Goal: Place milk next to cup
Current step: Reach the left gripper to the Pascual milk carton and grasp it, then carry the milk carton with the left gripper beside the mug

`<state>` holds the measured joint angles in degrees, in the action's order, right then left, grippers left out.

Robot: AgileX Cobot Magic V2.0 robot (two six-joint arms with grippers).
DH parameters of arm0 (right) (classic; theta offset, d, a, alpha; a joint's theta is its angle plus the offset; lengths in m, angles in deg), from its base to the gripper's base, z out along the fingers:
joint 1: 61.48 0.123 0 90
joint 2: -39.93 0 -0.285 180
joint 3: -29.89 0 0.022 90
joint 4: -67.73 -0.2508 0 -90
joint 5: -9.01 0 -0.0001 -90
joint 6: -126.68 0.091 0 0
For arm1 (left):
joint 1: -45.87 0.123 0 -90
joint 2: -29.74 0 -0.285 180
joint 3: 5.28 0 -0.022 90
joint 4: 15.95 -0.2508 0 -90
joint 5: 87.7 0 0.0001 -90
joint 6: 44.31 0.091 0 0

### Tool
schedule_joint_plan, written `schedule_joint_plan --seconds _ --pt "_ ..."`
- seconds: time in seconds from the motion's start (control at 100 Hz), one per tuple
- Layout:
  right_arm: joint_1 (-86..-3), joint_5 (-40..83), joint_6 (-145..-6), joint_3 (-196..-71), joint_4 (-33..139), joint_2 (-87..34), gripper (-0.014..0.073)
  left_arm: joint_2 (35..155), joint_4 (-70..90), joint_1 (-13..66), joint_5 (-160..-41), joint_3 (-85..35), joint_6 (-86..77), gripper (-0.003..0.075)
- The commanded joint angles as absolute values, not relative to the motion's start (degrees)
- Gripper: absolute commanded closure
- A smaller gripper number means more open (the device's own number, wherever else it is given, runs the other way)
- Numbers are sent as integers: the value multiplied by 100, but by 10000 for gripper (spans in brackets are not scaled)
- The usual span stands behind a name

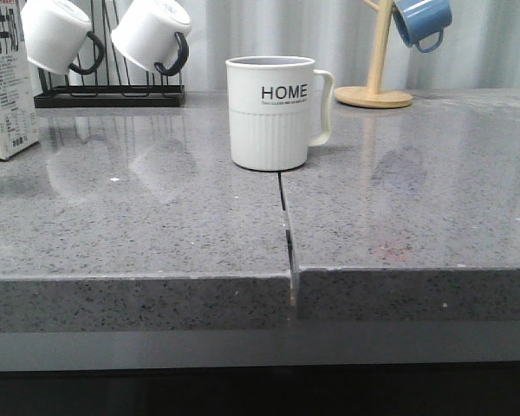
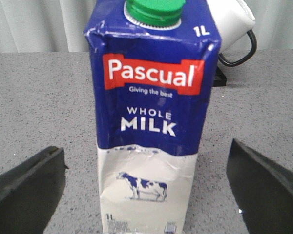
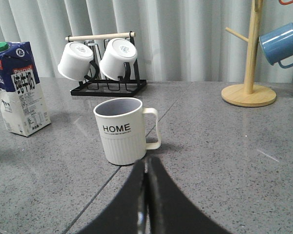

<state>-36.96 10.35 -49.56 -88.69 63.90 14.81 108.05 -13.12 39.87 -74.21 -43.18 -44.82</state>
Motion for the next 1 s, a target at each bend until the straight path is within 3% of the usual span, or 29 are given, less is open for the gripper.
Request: schedule_joint_plan --seconds 0.0,0.81,0.88,0.99 --pt "-3709 627 -4992 -9011 6429 1449 664 10818 -1251 3948 -6895 -3990 -4542 94" --pt "-3709 627 -4992 -9011 6429 1449 664 12135 -1210 3948 -5807 -3303 -4542 107" --pt "-3709 627 -4992 -9011 6429 1449 664 12159 -1187 3948 -5807 -3303 -4542 148" --pt "-3709 627 -4992 -9011 6429 1449 664 12169 -1170 3948 -5807 -3303 -4542 283"
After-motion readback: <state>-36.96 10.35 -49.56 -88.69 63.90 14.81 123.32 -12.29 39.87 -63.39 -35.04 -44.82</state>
